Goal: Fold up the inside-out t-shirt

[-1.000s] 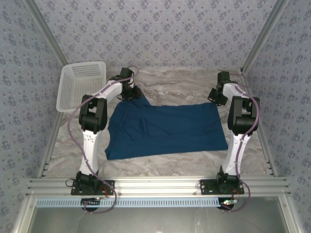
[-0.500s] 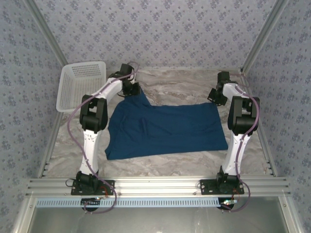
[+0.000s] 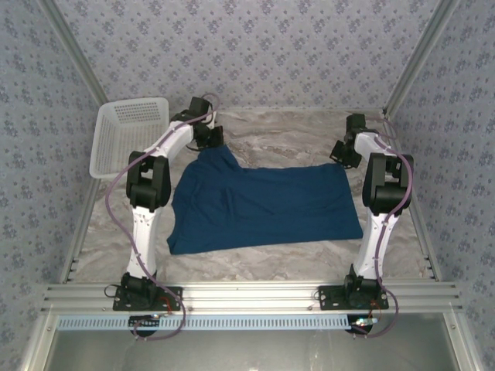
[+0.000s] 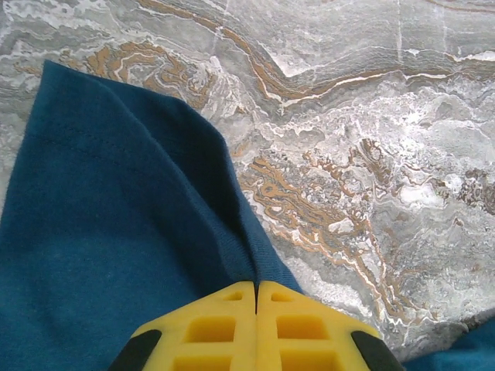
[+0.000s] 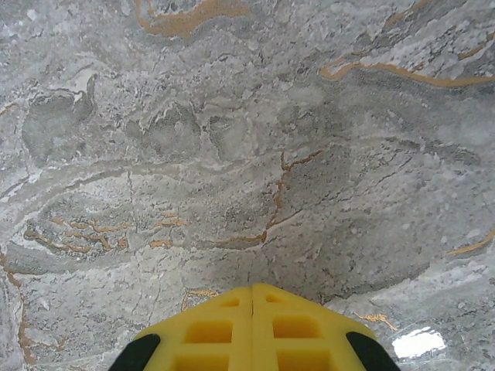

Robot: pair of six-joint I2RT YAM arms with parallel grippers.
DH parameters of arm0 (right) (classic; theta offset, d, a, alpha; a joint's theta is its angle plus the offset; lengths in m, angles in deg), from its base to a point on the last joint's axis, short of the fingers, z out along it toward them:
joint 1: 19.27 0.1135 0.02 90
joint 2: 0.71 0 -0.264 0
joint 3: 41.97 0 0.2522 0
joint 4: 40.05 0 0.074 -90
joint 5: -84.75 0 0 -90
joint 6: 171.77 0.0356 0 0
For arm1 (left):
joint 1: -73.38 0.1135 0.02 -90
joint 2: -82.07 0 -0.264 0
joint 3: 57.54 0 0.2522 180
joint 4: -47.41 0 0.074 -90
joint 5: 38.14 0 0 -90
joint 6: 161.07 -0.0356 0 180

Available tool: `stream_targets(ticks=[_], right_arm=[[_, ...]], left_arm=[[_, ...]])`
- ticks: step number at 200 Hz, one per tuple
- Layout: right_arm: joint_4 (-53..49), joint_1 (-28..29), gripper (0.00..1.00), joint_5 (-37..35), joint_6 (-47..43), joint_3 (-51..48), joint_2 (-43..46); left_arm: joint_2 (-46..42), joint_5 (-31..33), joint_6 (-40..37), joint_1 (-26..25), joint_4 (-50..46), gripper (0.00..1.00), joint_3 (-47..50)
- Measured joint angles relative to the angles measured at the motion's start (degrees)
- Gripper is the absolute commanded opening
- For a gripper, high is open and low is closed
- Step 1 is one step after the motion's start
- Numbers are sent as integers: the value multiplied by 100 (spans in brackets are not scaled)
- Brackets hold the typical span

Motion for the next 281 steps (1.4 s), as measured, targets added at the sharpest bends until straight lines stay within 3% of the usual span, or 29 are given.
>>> stream_targets(ticks=[91, 150, 178, 212, 281], right_arm=[[7, 0, 6, 42, -122, 61, 0], [7, 11, 6, 61, -122, 61, 0], [7, 17, 6, 85, -125, 61, 0], [7, 17, 6, 129, -127, 61, 0], [7, 26, 6, 146, -166, 61, 0]], left_arm=[[-251, -44, 173, -22, 282, 3, 192], [911, -623, 601, -256, 236, 36, -1668], [1176, -732, 581, -378, -15, 41, -2247], [1167, -208, 315, -321, -337, 44, -2378], [1292, 1167, -380, 293, -831, 51, -2433]])
